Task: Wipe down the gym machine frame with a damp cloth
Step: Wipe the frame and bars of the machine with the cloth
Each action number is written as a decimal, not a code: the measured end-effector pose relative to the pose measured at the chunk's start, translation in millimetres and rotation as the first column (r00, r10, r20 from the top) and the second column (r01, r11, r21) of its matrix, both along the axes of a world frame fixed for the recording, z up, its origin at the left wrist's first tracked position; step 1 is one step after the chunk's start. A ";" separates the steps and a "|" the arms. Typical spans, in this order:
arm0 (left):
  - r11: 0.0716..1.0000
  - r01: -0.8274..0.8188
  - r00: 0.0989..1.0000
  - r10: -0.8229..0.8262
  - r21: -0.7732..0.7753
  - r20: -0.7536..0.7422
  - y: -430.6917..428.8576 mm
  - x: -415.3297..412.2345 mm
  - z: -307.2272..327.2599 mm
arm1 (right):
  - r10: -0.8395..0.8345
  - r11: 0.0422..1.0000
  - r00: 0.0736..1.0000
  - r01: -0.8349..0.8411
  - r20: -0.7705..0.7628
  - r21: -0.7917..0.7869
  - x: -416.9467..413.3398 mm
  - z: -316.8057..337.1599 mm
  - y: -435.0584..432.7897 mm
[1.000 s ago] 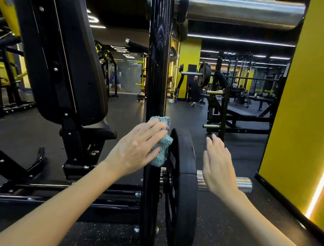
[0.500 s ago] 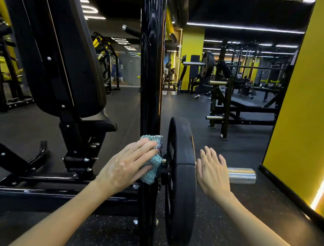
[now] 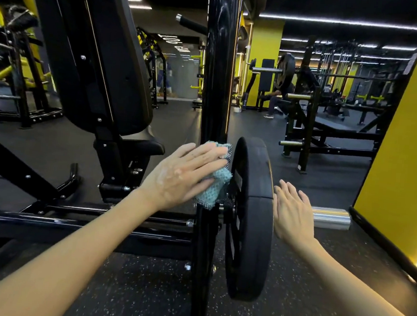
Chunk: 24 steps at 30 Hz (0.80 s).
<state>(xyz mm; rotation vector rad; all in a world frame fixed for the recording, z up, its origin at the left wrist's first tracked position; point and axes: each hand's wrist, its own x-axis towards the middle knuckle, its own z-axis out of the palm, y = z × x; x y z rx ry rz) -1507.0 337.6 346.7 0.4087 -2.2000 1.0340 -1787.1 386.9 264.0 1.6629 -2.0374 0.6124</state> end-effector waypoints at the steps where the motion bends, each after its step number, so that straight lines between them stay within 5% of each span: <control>1: 1.000 0.009 1.000 -0.009 0.013 -0.029 2.0 -1.9 -5.1 | 0.000 1.000 1.000 0.000 -0.011 -0.002 -0.8 -1.2 -0.7; 4: 0.998 0.029 0.999 -0.027 0.060 -0.030 4.4 -3.4 -28.9 | 0.004 1.000 0.999 -0.004 -0.050 -0.005 -3.2 -4.3 -1.8; 10: 0.995 0.061 0.969 -0.079 0.084 0.236 -1.4 2.8 -93.3 | -0.005 1.000 0.997 0.006 -0.082 0.004 -5.4 -6.9 -3.5; 14: 0.999 0.042 0.941 -0.041 0.005 0.336 -5.5 4.7 -80.2 | -0.006 1.000 0.997 0.008 -0.083 0.019 -4.3 -5.6 -1.5; 20: 0.977 0.050 0.983 -0.012 -0.208 0.185 -7.5 -11.1 22.1 | 0.013 1.000 0.997 -0.011 -0.082 0.019 -1.8 -0.7 1.8; 24: 0.982 0.069 0.989 -0.044 -0.178 0.140 -13.7 -9.2 24.8 | 0.008 1.000 0.995 -0.006 -0.101 0.022 -3.2 -2.0 -0.1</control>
